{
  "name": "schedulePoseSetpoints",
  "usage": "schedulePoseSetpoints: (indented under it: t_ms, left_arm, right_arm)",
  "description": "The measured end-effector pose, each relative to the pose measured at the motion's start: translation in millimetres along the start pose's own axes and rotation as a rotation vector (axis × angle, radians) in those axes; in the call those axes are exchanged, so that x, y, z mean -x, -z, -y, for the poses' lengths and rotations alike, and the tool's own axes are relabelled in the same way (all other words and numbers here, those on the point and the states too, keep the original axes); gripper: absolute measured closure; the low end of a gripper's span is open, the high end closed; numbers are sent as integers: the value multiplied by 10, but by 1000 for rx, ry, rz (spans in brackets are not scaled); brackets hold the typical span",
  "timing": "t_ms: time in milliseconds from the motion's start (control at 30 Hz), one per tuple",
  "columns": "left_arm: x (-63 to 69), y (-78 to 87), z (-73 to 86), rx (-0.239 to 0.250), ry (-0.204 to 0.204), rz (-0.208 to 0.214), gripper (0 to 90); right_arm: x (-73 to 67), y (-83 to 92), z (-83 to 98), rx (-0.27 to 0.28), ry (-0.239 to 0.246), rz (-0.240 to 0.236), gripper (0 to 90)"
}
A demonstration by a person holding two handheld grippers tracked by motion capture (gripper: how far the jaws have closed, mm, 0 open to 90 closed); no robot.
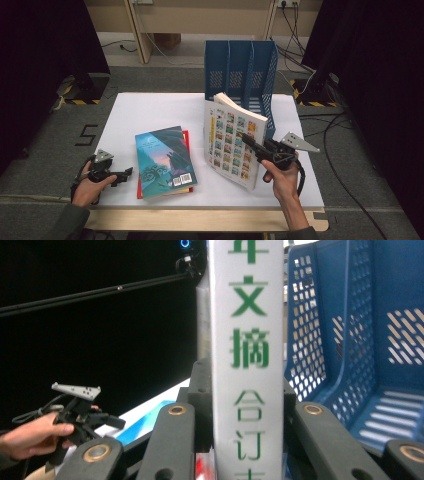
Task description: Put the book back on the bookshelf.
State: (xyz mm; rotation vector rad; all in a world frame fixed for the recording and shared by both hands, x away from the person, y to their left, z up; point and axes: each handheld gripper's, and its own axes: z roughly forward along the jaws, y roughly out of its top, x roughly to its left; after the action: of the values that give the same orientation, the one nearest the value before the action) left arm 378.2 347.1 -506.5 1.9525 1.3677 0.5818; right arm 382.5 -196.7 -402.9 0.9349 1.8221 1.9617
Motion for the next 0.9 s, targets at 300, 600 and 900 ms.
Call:
schedulePoseSetpoints:
  t_ms: [300, 600, 900]
  left_arm:
    - [-1, 0, 4, 2, -4, 0, 84]
    - [1, 0, 6, 4, -4, -1, 85]
    - [2, 1, 8, 5, -3, -1, 85]
  right_arm:
    - [-4, 204, 87, 14, 30, 13, 725]
    - [-191, 344, 144, 1, 106, 8, 714]
    - [-277, 361, 174, -10, 133, 14, 694]
